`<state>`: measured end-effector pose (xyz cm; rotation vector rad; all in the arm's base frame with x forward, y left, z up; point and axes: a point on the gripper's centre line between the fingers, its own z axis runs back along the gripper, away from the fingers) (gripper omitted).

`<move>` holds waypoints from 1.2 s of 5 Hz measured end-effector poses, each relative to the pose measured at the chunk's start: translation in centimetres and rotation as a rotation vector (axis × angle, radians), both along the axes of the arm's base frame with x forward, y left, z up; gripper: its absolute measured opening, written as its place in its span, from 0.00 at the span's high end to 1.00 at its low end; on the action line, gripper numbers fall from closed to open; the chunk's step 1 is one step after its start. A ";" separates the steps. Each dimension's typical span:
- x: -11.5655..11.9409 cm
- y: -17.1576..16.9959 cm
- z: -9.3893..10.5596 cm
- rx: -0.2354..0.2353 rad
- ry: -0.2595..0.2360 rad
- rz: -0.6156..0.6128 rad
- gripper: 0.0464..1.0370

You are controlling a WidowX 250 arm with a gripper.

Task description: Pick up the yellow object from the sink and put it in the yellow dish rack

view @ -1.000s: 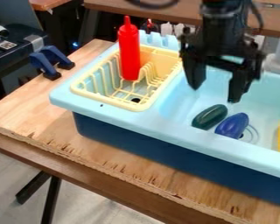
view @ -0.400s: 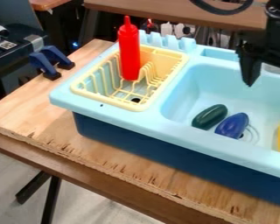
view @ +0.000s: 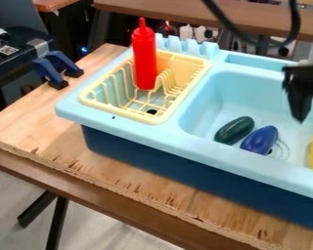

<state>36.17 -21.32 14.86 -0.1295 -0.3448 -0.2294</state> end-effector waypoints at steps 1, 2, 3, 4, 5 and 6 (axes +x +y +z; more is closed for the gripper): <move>-0.1 -0.4 -1.5 -0.048 -0.004 0.025 0.03; -0.2 -0.2 -2.5 -0.076 -0.001 0.041 0.03; 0.2 0.0 -2.4 -0.086 -0.017 0.050 0.03; 0.4 -0.1 -2.5 -0.107 -0.028 0.046 0.03; 0.9 0.3 -3.0 -0.136 -0.047 0.054 0.03; 1.1 0.1 -3.0 -0.166 -0.057 0.052 0.03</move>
